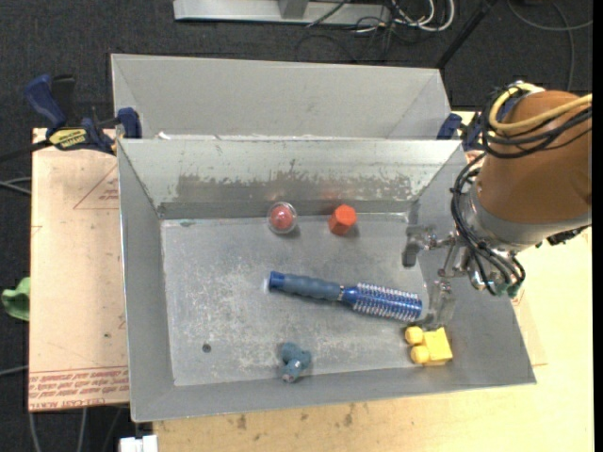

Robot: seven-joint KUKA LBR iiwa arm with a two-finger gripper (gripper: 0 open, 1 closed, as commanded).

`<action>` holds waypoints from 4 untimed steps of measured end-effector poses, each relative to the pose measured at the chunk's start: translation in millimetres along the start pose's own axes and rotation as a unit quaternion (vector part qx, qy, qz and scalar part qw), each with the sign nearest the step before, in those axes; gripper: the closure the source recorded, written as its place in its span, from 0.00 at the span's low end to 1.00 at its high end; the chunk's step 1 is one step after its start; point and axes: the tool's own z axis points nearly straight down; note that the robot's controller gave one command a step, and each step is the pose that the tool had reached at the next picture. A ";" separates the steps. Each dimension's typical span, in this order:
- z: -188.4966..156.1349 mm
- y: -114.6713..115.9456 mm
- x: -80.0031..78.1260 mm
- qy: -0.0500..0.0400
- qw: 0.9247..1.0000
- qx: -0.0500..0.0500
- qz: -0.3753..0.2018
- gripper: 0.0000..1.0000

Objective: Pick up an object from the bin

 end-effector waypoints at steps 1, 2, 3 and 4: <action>105.8 2.5 -25.2 -0.001 0.997 0.000 0.081 0.00; 165.7 30.2 -56.6 -0.003 0.997 -0.001 0.075 0.00; 163.2 28.3 -56.5 -0.003 0.997 0.000 0.076 1.00; 42.4 -90.9 -56.6 -0.007 0.999 0.003 -0.037 1.00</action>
Offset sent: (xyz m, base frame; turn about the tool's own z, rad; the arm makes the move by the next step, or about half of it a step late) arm 0.0252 0.0015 -0.1018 0.1627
